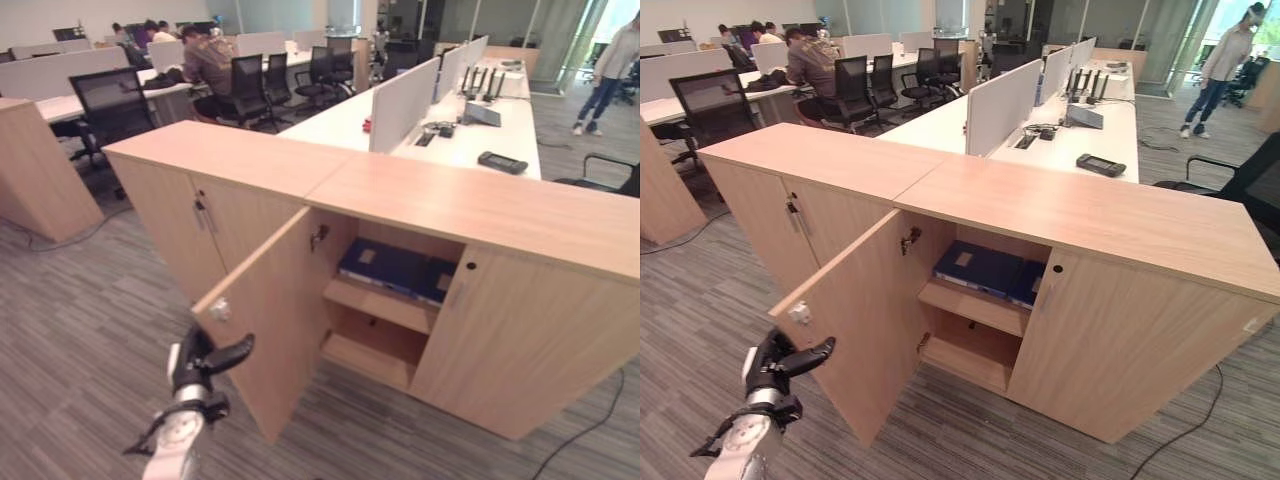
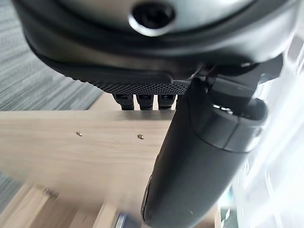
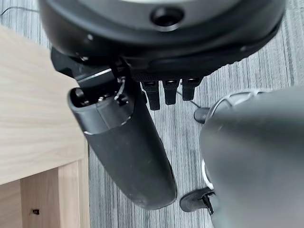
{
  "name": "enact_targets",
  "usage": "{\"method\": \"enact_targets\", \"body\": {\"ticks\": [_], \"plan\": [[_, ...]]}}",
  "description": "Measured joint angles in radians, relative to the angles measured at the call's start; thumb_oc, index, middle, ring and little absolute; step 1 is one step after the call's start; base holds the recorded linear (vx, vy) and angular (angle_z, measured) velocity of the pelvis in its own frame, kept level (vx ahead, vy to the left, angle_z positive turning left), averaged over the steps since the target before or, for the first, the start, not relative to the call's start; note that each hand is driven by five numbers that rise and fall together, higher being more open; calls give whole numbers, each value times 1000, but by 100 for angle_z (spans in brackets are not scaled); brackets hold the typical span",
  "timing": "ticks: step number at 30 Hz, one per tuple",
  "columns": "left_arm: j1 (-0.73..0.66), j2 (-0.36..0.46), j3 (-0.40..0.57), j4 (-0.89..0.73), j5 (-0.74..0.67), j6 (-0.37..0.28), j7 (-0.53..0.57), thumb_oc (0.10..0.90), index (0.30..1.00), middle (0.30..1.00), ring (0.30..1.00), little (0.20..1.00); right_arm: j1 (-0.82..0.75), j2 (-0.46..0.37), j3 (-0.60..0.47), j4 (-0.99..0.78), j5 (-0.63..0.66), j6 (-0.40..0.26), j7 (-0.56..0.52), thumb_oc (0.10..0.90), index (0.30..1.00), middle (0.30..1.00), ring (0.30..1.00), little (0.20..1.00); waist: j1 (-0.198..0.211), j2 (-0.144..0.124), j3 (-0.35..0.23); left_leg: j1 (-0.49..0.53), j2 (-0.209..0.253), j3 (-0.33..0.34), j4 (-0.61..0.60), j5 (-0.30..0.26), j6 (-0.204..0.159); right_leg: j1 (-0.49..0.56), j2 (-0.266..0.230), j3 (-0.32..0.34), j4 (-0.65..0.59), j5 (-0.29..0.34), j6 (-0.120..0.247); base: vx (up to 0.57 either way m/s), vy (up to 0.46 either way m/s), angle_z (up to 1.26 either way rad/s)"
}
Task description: Put the empty folder in the office cabinet
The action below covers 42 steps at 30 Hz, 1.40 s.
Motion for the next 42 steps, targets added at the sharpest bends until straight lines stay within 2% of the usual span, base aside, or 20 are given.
{"method": "enact_targets", "body": {"ticks": [1, 2, 3, 4, 5, 6, 8, 9, 10, 12, 16, 21, 25, 27, 31, 35, 37, 38, 40, 42], "plan": [[44, -2, -32, -72, -21, 0, -3, 800, 900, 900, 900, 900, -15, 8, 11, -3, 22, -6, -6, 800, 900, 900, 900, 900, 1, -11, 10, 7, 25, -33, 42, -24, 3, -7, -17, 7, -21, 23, 12, -20, 14, 11], [77, 0, -97, -151, -69, -2, -39, 800, 900, 900, 900, 900, -10, -3, 12, -6, 39, -7, -10, 800, 900, 900, 900, 900, 6, 29, 15, 57, 83, -55, 12, -26, -16, -1, 5, 2, -33, 53, 54, -18, 4, 31], [72, 5, -154, -167, -113, 2, -103, 800, 900, 900, 900, 900, -12, -6, 11, -6, 49, -11, -18, 800, 900, 900, 900, 900, 13, 29, 31, 80, 69, -45, -45, 10, -9, 6, -5, 14, -46, 72, 75, -20, 4, 46], [56, 51, -227, -202, -167, 7, -145, 800, 900, 900, 900, 900, -20, 10, 14, 2, 59, -10, -18, 800, 900, 900, 900, 900, 13, 27, 49, 88, 49, -41, -58, 13, -2, 18, -16, 38, -71, 87, 96, -13, 3, 16], [18, 90, -287, -208, -196, 18, -195, 800, 900, 900, 900, 900, -40, 25, 17, 5, 61, -8, -11, 800, 900, 900, 900, 900, 15, 11, 65, 88, 41, -36, -58, 12, 0, 18, -22, 39, -85, 98, 104, -10, 0, -12], [-28, 106, -328, -205, -220, 40, -231, 800, 900, 900, 900, 900, -54, 37, 21, 5, 57, -10, -11, 800, 900, 900, 900, 900, 11, 7, 73, 89, 35, -27, -59, 5, -4, 18, -28, 48, -97, 113, 108, -6, -1, -33], [-160, 109, -420, -205, -276, 79, -291, 800, 900, 900, 900, 900, -93, 66, 39, 0, 58, -14, -8, 800, 900, 900, 900, 900, -38, -27, 95, 86, 24, -7, -62, 3, -4, 18, -38, 59, -138, 153, 103, -12, 2, -39], [-205, 105, -469, -213, -300, 93, -355, 800, 900, 900, 900, 900, -97, 73, 48, 1, 57, -13, -9, 800, 900, 900, 900, 900, -64, -40, 92, 90, 22, 5, -62, 2, -3, 21, -40, 60, -156, 169, 103, -21, 1, -35], [-223, 86, -529, -239, -331, 98, -405, 800, 900, 900, 900, 900, -100, 71, 62, 0, 57, -17, -11, 800, 900, 900, 900, 900, -94, -41, 89, 91, 23, 10, -63, 2, -3, 26, -36, 61, -175, 184, 101, -13, -1, -23], [-191, 46, -545, -240, -335, 114, -435, 800, 900, 900, 900, 900, -99, 54, 67, 1, 57, -18, -11, 800, 900, 900, 900, 900, -100, -12, 84, 97, 32, 9, -62, 3, -3, 30, -27, 62, -176, 187, 96, -8, -2, -5], [-84, 31, -479, -203, -371, 118, -434, 800, 900, 900, 900, 900, -90, 46, 76, 1, 57, -16, -11, 800, 900, 900, 900, 900, -98, 7, 72, 115, 54, 6, -59, 9, 0, 49, -3, 61, -176, 181, 94, -12, 0, -3], [49, 22, -287, -91, -367, 116, -411, 800, 900, 900, 900, 900, -71, 40, 43, 5, 63, -13, -11, 800, 900, 900, 900, 900, -80, 12, 69, 123, 69, -5, -59, 8, -8, 62, 15, 57, -176, 170, 95, -12, 2, 4], [84, -37, -127, 49, -351, 106, -364, 800, 900, 900, 900, 900, -68, 39, -3, 6, 67, -12, -12, 800, 900, 900, 900, 900, -76, 12, 65, 124, 70, -9, -59, 9, -10, 65, 17, 54, -176, 168, 95, -11, -6, 3], [89, -47, -23, 194, -118, 68, -313, 800, 900, 900, 900, 900, -47, 40, -46, 7, 102, -12, -10, 800, 900, 900, 900, 900, -60, 8, 55, 124, 73, -14, -59, 9, -12, 67, 20, 50, -177, 165, 91, -10, -6, 6], [107, -11, -4, 317, 85, 39, -256, 800, 900, 900, 900, 900, -28, 33, -44, 11, 105, -22, -12, 800, 900, 900, 900, 900, -52, 12, 50, 118, 73, -22, -59, 5, -19, 67, 20, 47, -176, 164, 89, -6, 6, 7], [103, -17, -21, 449, 171, 17, -249, 800, 900, 900, 900, 900, -17, 33, -43, 9, 105, -34, -12, 800, 900, 900, 900, 900, -59, 15, 45, 116, 75, -21, -63, 2, -20, 64, 18, 49, -176, 160, 88, 0, 0, 0], [67, -44, -24, 596, 235, -20, -237, 800, 900, 900, 900, 900, -7, 32, -43, 10, 105, -37, -18, 800, 900, 900, 900, 900, -60, 17, 32, 109, 76, -20, -62, 2, -19, 55, 18, 50, -176, 159, 88, -5, 15, -1], [54, -52, -24, 641, 243, -22, -232, 800, 900, 900, 900, 900, -4, 31, -42, 10, 105, -37, -19, 800, 900, 900, 900, 900, -60, 17, 23, 104, 76, -19, -62, 3, -19, 49, 18, 50, -176, 160, 87, -5, 19, -6], [6, -105, -13, 865, 251, 0, -219, 800, 900, 900, 900, 900, -2, 29, -32, 10, 105, -39, -22, 800, 900, 900, 900, 900, -66, 17, 14, 108, 78, -7, -62, 2, -19, 46, 19, 57, -176, 162, 85, -8, 31, -12], [-46, -161, 97, 1081, 215, -45, -210, 800, 900, 900, 900, 900, 3, 27, -28, 12, 104, -41, -23, 800, 900, 900, 900, 900, -66, 12, 11, 106, 79, -6, -60, 4, -22, 44, 23, 58, -176, 162, 85, -2, 17, -4]]}}
